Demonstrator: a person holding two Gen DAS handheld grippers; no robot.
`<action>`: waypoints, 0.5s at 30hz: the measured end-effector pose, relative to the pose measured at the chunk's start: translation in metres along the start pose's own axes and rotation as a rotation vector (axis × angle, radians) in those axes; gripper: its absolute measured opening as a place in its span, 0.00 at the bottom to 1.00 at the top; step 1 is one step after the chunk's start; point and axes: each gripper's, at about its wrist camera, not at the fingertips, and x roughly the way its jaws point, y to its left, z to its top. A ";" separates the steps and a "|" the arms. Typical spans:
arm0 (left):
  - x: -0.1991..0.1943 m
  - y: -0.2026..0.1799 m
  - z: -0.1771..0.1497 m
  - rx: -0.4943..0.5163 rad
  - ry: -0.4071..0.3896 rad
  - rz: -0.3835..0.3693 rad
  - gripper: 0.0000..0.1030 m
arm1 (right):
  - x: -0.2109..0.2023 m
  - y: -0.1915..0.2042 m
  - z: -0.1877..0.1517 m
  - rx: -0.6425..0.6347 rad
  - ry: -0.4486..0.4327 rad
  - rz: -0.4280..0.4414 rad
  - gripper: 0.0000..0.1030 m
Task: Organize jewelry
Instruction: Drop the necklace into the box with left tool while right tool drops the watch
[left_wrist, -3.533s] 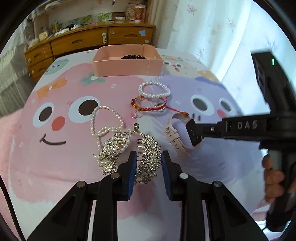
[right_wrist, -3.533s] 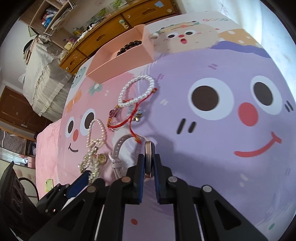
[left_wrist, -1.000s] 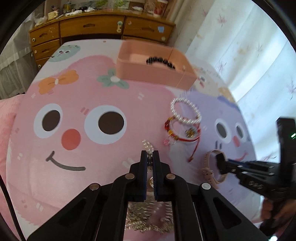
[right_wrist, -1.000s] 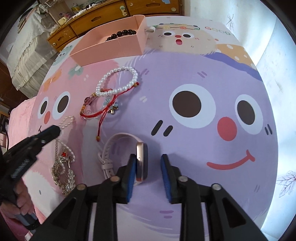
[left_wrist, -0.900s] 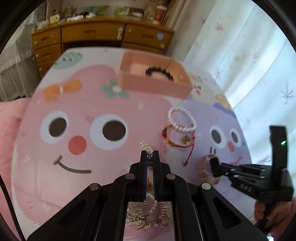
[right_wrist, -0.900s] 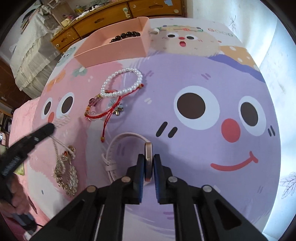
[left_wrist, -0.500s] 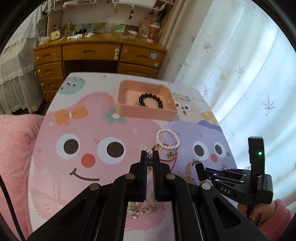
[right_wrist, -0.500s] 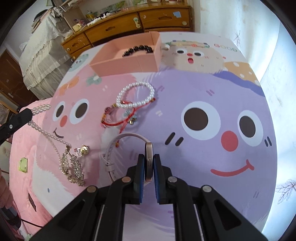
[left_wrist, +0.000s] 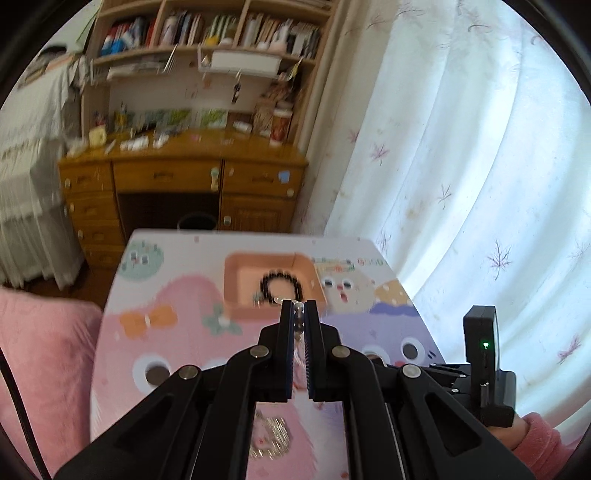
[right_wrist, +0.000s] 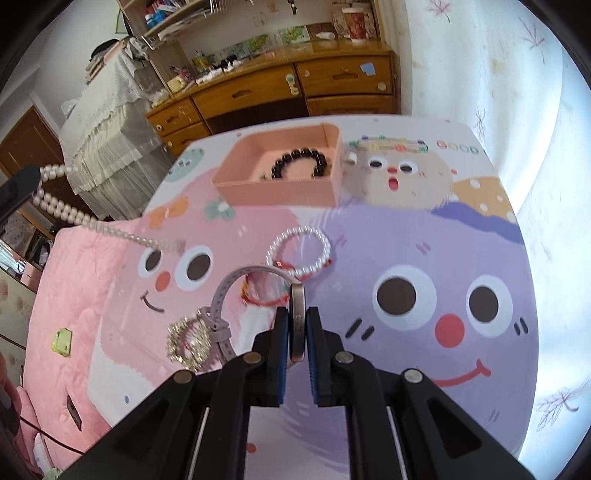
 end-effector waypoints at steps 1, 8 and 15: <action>0.001 -0.001 0.004 0.011 -0.009 0.003 0.03 | -0.002 0.001 0.004 0.000 -0.010 0.003 0.09; 0.023 0.005 0.041 0.068 -0.060 0.005 0.03 | -0.006 0.004 0.039 -0.011 -0.076 0.009 0.09; 0.071 0.022 0.067 0.073 -0.068 -0.017 0.03 | 0.003 0.005 0.079 -0.013 -0.144 0.000 0.09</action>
